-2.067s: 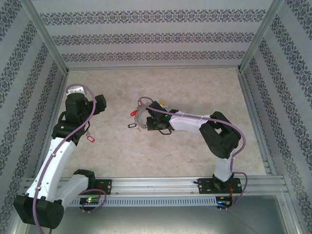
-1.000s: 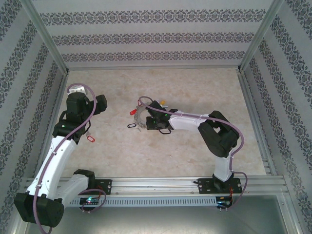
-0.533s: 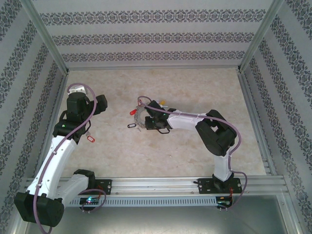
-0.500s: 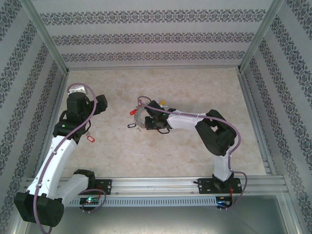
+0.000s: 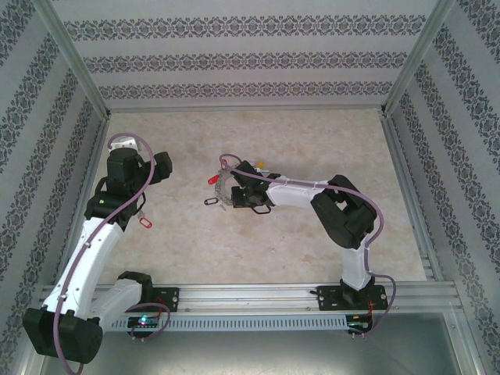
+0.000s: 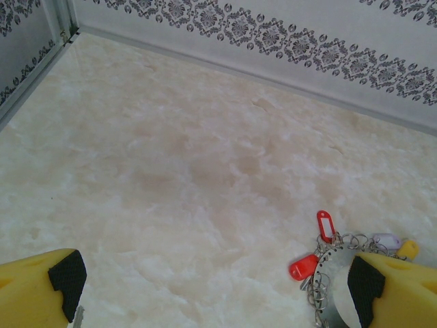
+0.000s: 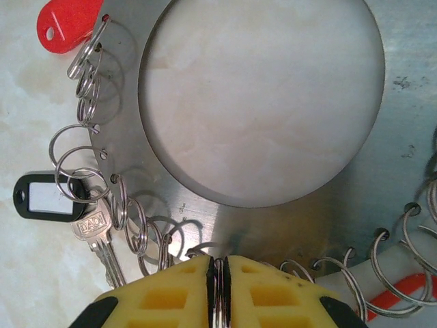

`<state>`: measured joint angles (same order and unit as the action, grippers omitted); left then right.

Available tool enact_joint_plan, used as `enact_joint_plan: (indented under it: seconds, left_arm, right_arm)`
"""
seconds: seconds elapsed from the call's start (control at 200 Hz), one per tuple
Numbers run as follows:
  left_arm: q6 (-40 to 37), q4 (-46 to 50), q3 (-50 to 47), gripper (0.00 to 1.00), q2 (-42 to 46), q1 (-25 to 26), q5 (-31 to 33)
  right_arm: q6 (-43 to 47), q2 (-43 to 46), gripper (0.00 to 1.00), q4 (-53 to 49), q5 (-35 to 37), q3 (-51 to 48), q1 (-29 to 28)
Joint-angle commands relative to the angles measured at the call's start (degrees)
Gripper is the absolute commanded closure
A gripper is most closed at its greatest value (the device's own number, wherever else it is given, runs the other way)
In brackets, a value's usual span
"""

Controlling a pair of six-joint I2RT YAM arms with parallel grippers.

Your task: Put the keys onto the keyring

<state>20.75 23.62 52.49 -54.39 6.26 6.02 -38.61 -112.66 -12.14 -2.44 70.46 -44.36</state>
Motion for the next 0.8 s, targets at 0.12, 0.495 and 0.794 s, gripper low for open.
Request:
enact_joint_plan:
  seconds: [0.12, 0.495, 0.794]
  left_arm:
    - [0.9, -0.9, 0.5, 0.01, -0.2, -0.6, -0.7]
    - [1.0, -1.0, 0.7, 0.01, -0.1, -0.6, -0.5]
    - [1.3, -1.3, 0.5, 0.01, -0.5, -0.6, -1.1]
  right_arm:
    - [0.6, 0.2, 0.85, 0.3, 2.2, 0.1, 0.8]
    - [-0.5, 1.8, 0.84, 2.7, 3.0, -1.9, 0.9]
    - [0.2, 4.0, 0.89, 4.5, 4.5, -4.2, 1.0]
